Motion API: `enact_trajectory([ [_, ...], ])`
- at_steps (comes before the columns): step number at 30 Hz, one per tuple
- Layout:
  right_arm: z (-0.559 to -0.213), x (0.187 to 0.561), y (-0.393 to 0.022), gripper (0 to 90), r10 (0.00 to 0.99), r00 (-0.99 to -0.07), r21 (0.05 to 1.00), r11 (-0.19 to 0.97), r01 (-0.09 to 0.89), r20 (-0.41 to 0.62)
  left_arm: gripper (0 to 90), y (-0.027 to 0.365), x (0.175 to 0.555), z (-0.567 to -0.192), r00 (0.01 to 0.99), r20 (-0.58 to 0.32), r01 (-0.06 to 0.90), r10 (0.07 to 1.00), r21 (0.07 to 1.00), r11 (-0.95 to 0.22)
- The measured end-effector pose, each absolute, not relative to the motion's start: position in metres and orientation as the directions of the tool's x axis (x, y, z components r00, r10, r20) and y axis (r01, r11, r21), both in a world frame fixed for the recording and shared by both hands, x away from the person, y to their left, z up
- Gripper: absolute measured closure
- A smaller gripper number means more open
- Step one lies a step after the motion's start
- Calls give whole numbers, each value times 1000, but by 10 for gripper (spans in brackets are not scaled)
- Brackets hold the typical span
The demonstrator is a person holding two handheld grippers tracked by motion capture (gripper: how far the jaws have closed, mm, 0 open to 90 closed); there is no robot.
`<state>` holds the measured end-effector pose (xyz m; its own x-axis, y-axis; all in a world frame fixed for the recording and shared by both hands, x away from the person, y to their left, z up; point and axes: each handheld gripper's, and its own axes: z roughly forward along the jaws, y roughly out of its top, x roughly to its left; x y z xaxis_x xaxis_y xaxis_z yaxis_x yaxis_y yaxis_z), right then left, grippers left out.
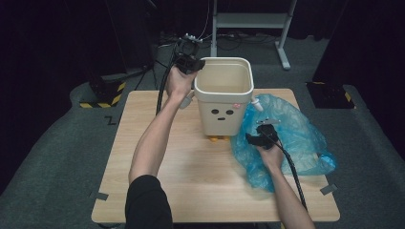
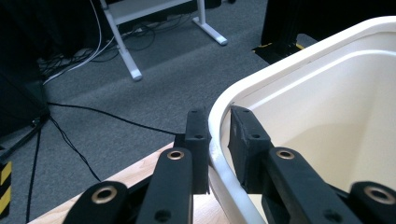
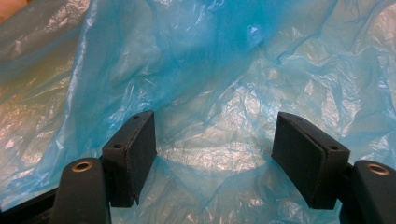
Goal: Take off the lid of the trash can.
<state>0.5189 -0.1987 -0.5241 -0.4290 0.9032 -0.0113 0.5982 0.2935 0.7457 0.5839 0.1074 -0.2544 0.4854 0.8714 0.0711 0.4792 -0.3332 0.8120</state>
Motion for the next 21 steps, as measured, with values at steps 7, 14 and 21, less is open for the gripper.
enact_trajectory([
  [7, -524, 519, -199, 300, 903, -429, 746, 293, 598, -11, 781, 107, 584, -253, 481, 61, 491, 875, 808, -326],
  [14, -524, 519, -199, 300, 903, -428, 745, 293, 599, -10, 782, 107, 583, -250, 477, 60, 490, 877, 810, -322],
  [21, -524, 519, -199, 300, 903, -429, 745, 293, 599, -11, 782, 109, 581, -242, 474, 49, 485, 879, 819, -307],
])
